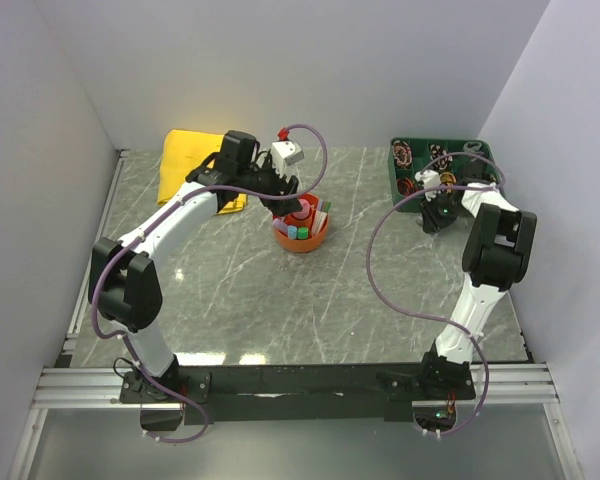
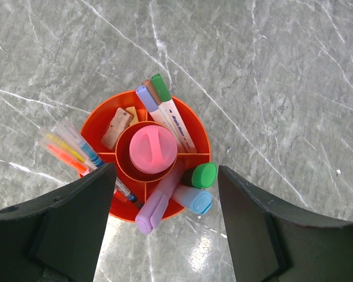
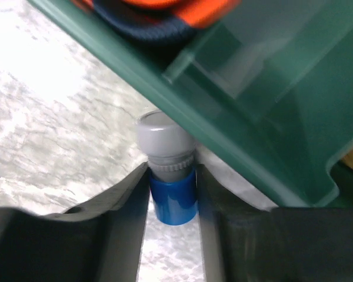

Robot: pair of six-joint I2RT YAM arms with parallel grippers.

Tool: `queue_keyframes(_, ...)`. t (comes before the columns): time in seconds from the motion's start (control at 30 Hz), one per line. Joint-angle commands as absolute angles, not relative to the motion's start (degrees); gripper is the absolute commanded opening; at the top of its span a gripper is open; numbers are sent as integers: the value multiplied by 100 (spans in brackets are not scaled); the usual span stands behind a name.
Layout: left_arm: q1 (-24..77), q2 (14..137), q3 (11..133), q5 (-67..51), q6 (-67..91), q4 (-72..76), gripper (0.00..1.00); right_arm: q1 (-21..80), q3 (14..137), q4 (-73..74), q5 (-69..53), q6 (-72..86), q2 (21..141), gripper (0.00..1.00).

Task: Sort the stationery into containers
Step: Pick up the stationery from the corner of the board, then place the stationery in the storage box.

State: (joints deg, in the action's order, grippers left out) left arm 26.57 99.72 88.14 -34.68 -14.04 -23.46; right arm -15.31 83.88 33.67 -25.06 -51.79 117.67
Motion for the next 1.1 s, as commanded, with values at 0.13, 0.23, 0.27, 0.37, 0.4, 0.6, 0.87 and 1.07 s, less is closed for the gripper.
queue_keyframes(0.13, 2681, 9800, 8824, -3621, -1354, -2285, 76, -1380, 8298, 3919, -2820, -5291, 11060, 17)
queue_keyframes(0.23, 2681, 9686, 8710, -3639, -1318, -2206, 76, -1222, 8191, 4428, -3232, -5405, 10348, 13)
queue_keyframes(0.27, 2681, 9651, 8632, -3621, -1310, -2171, 76, -1161, 8218, 4682, -3391, -5362, 10197, 13)
queue_keyframes(0.37, 2672, 9545, 8517, -3342, -1257, -2057, 76, -766, 8489, 4851, -3928, -5090, 9757, 13)
queue_keyframes(0.4, 2663, 9536, 8491, -3209, -1170, -1996, 76, -617, 8708, 4843, -4007, -4854, 9721, 13)
queue_keyframes(0.6, 2391, 9466, 8393, -2312, -757, -1784, 77, 289, 9858, 3991, -4473, -3263, 10290, 13)
queue_keyframes(0.87, 1741, 9281, 8367, -1566, -282, -1705, 77, 1045, 11408, 3621, -4676, -2286, 11504, 13)
queue_keyframes(1.07, 1292, 9246, 8385, -1239, -158, -1688, 78, 1415, 11558, 3621, -4790, -2189, 11882, 13)
